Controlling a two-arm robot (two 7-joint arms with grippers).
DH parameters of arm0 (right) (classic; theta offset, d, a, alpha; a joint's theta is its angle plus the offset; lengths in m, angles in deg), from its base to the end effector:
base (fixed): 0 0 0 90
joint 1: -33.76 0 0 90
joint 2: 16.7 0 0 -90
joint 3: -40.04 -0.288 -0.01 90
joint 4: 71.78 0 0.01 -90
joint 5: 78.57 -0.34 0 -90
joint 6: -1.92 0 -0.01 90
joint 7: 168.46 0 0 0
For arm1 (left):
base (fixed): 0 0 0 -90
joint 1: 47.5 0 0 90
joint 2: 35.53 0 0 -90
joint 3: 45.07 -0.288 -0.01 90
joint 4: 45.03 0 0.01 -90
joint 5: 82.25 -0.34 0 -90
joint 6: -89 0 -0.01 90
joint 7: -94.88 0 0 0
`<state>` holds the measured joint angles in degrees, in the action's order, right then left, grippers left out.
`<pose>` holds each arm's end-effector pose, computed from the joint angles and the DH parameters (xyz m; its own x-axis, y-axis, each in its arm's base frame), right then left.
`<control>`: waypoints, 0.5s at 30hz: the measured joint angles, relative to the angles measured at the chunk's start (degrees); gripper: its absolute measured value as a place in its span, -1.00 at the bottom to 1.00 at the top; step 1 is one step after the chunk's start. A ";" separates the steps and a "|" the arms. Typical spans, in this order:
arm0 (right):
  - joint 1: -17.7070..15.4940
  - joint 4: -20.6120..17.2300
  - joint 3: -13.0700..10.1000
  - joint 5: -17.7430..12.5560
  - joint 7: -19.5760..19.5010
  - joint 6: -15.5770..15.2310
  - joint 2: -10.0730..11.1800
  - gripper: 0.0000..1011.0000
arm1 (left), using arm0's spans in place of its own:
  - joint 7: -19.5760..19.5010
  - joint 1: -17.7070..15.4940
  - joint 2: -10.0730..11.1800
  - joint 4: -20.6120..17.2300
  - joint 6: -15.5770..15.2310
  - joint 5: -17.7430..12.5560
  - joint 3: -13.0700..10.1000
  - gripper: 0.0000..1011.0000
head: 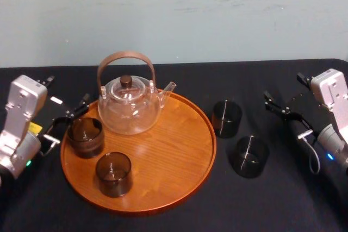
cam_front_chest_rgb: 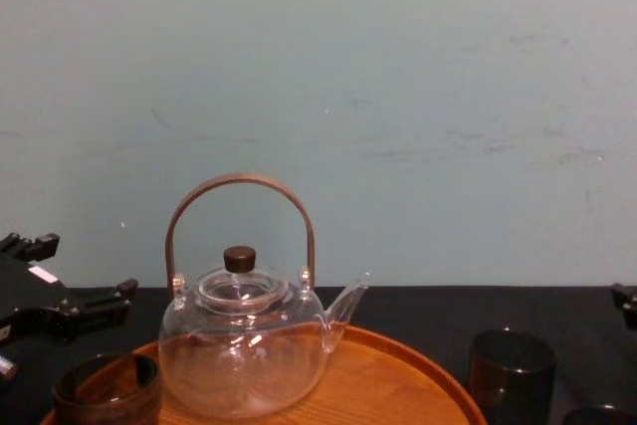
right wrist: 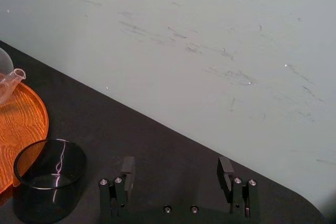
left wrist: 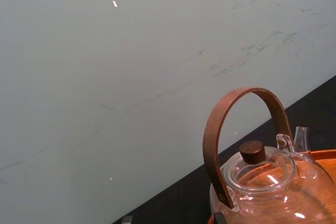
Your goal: Pick up the glass from the table and place it on the tray.
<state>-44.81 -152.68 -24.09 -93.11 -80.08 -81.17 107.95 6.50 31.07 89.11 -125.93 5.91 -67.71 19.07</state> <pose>0.3872 -0.0733 -0.3067 0.2924 -0.8802 0.3739 0.9552 0.2874 -0.0703 0.3872 0.0733 -0.3066 0.2923 0.8803 0.3738 -0.9552 0.2874 0.0702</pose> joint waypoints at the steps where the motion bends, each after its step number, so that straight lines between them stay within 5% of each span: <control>1: 0.00 0.00 0.00 0.00 0.00 0.00 0.00 0.98 | 0.00 0.00 0.00 0.00 0.00 0.00 0.00 0.98; 15: 0.00 0.00 0.00 0.00 0.00 0.00 0.00 0.98 | 0.00 0.00 0.00 0.00 0.00 0.00 0.00 0.98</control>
<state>-44.81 -152.68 -24.09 -93.11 -80.08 -81.18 107.95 6.50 31.07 89.12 -125.92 5.91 -67.71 19.07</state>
